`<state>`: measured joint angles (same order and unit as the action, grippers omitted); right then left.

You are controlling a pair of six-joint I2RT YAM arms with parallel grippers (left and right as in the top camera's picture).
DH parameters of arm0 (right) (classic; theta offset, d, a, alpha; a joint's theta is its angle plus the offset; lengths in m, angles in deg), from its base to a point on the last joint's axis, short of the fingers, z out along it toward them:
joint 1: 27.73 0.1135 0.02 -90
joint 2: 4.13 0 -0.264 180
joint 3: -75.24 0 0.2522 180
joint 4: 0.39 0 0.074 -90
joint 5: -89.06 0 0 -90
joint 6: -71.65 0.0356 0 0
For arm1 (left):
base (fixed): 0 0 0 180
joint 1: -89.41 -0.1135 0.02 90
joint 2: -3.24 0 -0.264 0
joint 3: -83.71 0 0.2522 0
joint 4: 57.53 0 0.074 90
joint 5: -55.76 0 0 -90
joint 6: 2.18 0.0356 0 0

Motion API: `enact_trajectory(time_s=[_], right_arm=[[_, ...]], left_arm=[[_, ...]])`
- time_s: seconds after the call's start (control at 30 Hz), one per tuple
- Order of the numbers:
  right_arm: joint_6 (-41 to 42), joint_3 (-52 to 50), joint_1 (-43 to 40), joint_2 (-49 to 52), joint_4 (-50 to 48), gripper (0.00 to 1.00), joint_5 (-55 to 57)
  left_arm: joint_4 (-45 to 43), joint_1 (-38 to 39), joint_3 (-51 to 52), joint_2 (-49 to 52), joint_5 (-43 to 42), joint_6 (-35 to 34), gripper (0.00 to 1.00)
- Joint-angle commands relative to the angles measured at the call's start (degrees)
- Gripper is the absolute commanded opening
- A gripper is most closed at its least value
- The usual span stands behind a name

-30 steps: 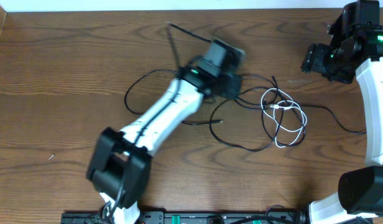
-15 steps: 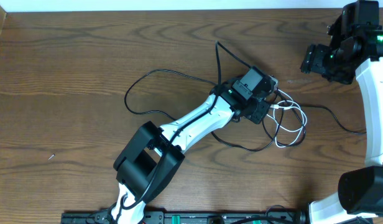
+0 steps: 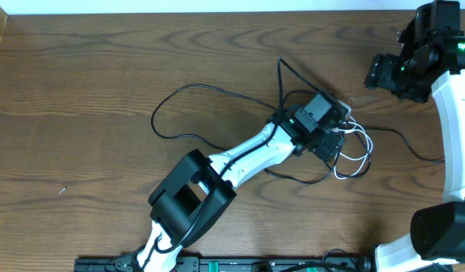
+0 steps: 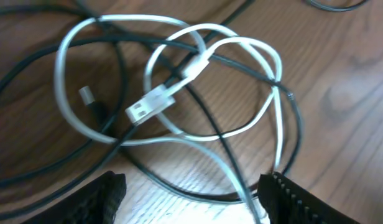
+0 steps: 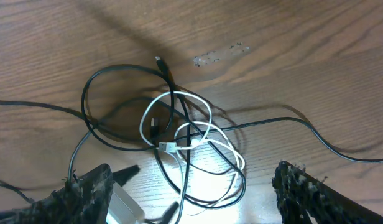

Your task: Untangle cables

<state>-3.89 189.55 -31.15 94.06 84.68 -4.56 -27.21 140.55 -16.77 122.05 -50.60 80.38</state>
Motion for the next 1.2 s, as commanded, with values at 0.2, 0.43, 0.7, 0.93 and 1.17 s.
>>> enact_trajectory(time_s=[0.2,0.43,0.7,0.93,1.17], right_arm=[[0.07,0.92,0.00,0.42,0.50,0.80,0.04],[0.07,0.92,0.09,0.42,0.52,0.80,0.04],[0.09,0.90,0.37,0.42,0.48,0.80,0.00],[0.07,0.90,2.38,0.44,-0.24,0.82,-0.09],[-7.04,0.90,4.68,0.44,-3.37,0.84,-11.89]], left_arm=[[-1.68,2.03,0.37,5.73,4.87,3.15,0.73],[-1.46,1.92,0.37,6.58,5.57,3.19,0.48],[3.10,-0.76,-0.28,1.73,9.11,3.15,0.11],[10.14,-6.14,-0.31,-12.39,9.07,3.13,0.11],[14.58,-11.39,-0.31,-23.80,7.80,2.38,0.11]])
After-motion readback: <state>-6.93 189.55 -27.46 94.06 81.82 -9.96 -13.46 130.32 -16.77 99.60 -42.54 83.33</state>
